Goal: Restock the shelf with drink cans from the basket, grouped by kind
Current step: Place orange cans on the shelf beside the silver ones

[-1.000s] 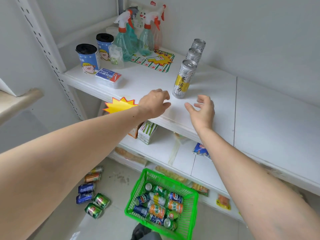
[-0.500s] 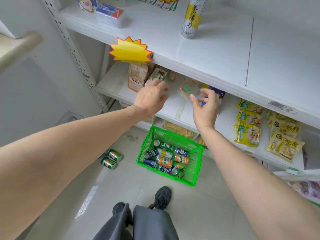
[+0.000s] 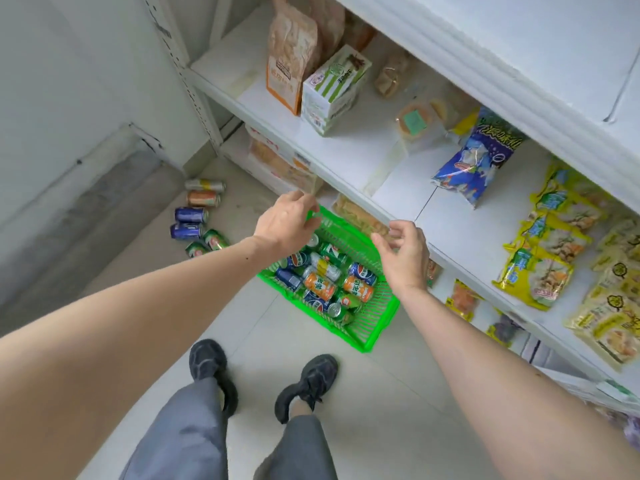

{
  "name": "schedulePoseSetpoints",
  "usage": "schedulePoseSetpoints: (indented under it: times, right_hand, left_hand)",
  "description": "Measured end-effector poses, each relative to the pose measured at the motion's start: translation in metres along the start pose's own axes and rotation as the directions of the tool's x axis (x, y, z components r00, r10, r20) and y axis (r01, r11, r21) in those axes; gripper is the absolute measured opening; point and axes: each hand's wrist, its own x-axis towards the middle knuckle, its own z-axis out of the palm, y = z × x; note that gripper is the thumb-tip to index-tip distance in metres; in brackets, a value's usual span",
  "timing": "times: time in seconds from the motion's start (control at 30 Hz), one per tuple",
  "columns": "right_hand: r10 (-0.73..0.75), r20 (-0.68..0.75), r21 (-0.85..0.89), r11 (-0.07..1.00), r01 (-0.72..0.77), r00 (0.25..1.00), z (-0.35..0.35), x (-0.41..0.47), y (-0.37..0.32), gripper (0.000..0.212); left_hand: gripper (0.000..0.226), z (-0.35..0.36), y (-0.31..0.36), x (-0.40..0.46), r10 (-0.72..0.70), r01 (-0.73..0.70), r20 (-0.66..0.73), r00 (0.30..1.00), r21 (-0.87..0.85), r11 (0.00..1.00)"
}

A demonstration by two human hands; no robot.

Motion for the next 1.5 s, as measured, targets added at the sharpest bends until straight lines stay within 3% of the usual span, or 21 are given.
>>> schedulePoseSetpoints:
  times: [0.33,0.53,0.83,0.97,1.07,1.17,1.5]
  right_hand:
    - [0.168,0.352,-0.179,0.978,-0.11,0.921,0.13,0.027,0.148,0.038]
    - [0.346,0.473,-0.312,0.926,-0.213,0.811,0.221,0.038,0.25,0.046]
    - [0.515,0.582,-0.394,0.856,-0.336,0.629,0.312,0.048,0.348,0.07]
    - [0.552,0.629,-0.375,0.832,-0.409,0.547,0.327,0.051,0.374,0.056]
    - [0.57,0.636,-0.344,0.813,-0.471,0.52,0.333,0.052,0.383,0.058]
    - [0.577,0.632,-0.319,0.802,-0.504,0.517,0.335,0.054,0.388,0.072]
    - [0.567,0.598,-0.292,0.812,-0.505,0.567,0.285,0.06,0.319,0.046]
  left_hand:
    - [0.029,0.169,-0.092,0.03,-0.271,0.288,0.179,0.946,-0.08,0.954]
    - [0.029,0.285,-0.156,0.056,-0.356,0.388,0.293,0.887,-0.056,0.92]
    - [0.039,0.418,-0.209,0.094,-0.42,0.489,0.422,0.803,-0.067,0.87]
    - [0.044,0.441,-0.214,0.11,-0.432,0.514,0.499,0.751,-0.032,0.857]
    - [0.037,0.447,-0.216,0.117,-0.434,0.528,0.544,0.718,-0.019,0.849]
    - [0.033,0.446,-0.216,0.119,-0.438,0.538,0.549,0.712,-0.025,0.843]
    - [0.027,0.366,-0.184,0.109,-0.411,0.509,0.55,0.727,-0.03,0.86]
